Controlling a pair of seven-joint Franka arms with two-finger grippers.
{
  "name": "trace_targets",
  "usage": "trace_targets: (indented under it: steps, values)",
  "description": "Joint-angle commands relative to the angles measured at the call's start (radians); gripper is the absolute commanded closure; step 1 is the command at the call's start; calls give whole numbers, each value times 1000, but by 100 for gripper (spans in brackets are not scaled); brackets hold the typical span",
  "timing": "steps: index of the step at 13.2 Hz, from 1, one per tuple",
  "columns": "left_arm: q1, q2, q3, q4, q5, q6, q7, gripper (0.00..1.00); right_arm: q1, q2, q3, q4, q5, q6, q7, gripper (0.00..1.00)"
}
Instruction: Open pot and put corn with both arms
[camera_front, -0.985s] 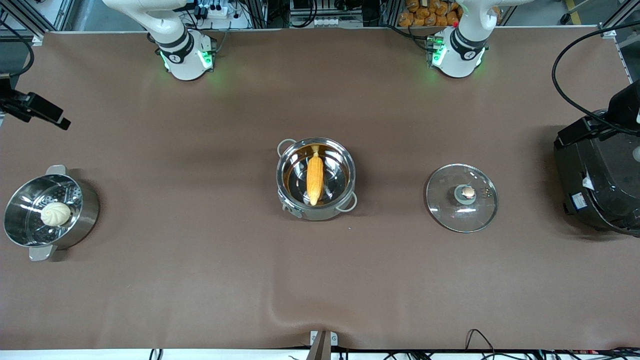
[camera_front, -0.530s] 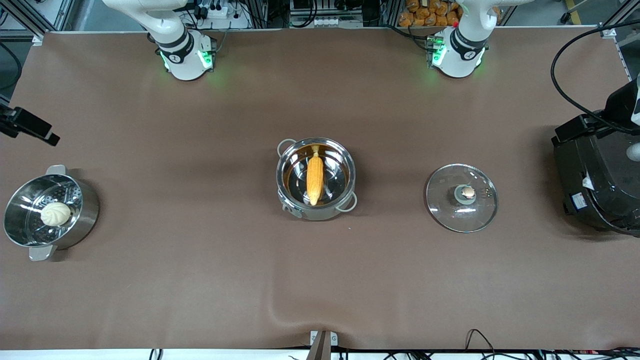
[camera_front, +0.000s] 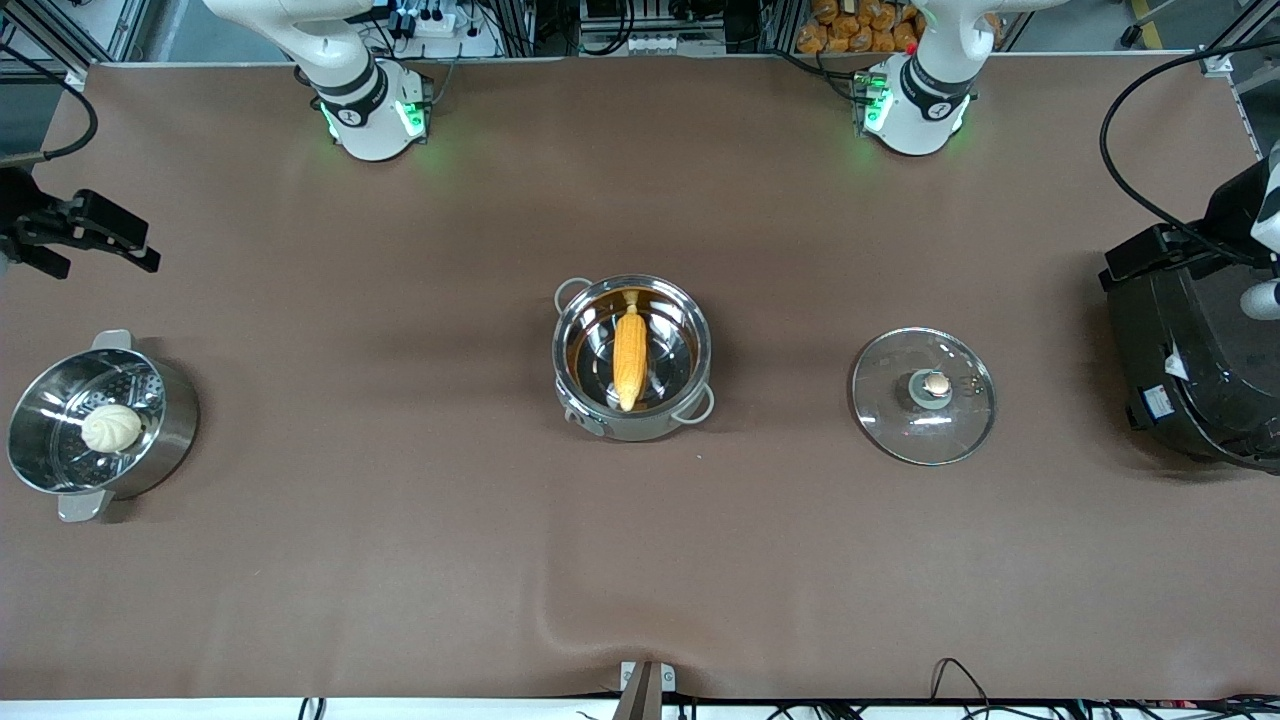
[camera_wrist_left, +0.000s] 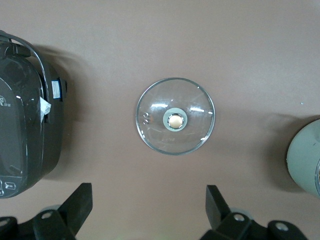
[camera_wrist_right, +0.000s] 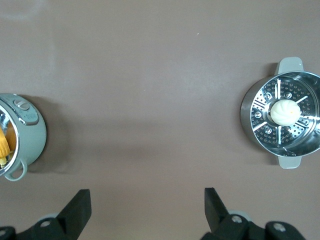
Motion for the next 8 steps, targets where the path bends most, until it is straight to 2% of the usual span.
trace_targets:
  steps: [1, 8]
  values:
    - [-2, -2, -4, 23, 20, -26, 23, 0, 14, 5, -4, 21, -4, -20, -20, 0]
    - [-2, -3, -2, 23, 17, -54, 22, 0, 11, 5, -5, 22, -1, -22, -14, 0]
